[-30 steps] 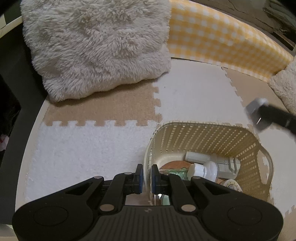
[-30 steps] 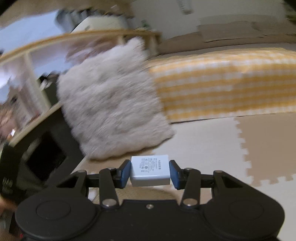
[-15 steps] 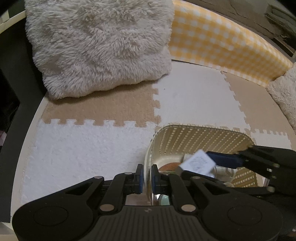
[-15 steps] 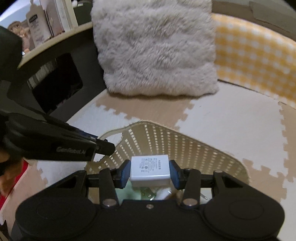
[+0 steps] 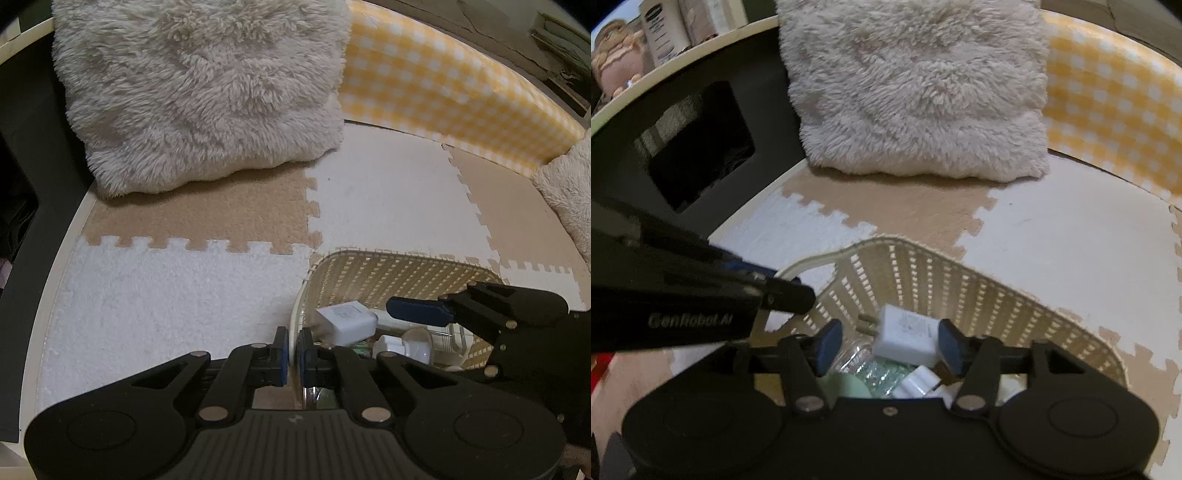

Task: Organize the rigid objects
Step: 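Carry the USB charger over the basket and lower it in, then open the right tool and withdraw it from the basket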

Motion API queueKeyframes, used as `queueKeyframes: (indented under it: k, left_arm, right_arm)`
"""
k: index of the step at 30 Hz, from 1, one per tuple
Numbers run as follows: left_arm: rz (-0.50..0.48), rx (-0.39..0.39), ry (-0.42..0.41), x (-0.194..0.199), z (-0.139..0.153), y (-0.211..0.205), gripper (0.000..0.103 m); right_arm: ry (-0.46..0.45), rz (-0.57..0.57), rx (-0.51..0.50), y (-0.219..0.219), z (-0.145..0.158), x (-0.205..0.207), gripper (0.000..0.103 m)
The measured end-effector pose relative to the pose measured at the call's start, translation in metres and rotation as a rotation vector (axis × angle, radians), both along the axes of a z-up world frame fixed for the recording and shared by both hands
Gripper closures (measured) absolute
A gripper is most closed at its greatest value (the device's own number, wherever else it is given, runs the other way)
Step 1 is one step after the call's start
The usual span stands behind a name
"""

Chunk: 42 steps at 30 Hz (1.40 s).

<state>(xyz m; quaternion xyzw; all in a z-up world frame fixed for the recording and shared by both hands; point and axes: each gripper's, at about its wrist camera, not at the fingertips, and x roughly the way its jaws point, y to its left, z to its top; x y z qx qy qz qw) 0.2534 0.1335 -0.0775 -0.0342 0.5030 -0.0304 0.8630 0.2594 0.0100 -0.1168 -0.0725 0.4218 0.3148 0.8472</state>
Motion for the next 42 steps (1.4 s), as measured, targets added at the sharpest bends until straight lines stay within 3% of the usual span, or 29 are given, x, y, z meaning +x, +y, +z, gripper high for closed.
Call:
queueKeyframes:
  k: [11,17,34,39,42]
  left_arm:
    - [0.001,0.005,-0.001,0.000,0.000,0.000,0.099]
    - [0.002,0.012,-0.001,-0.001,0.000,-0.001,0.099]
    - [0.010,0.035,-0.005,-0.004,0.001,-0.004,0.098]
    - [0.032,0.057,-0.016,-0.013,0.007,-0.005,0.092]
    - [0.055,0.055,-0.055,-0.022,0.021,-0.006,0.079]
  right_arm:
    - [0.001,-0.008,0.015,-0.009,0.007,-0.010,0.037]
    - [-0.009,-0.026,0.049,-0.020,0.020,-0.019,0.026]
    - [-0.137,-0.189,0.132,-0.096,0.085,-0.073,0.009]
    - [-0.171,-0.241,0.137,-0.115,0.097,-0.090,0.008]
    - [-0.187,-0.270,0.147,-0.123,0.103,-0.099,0.008]
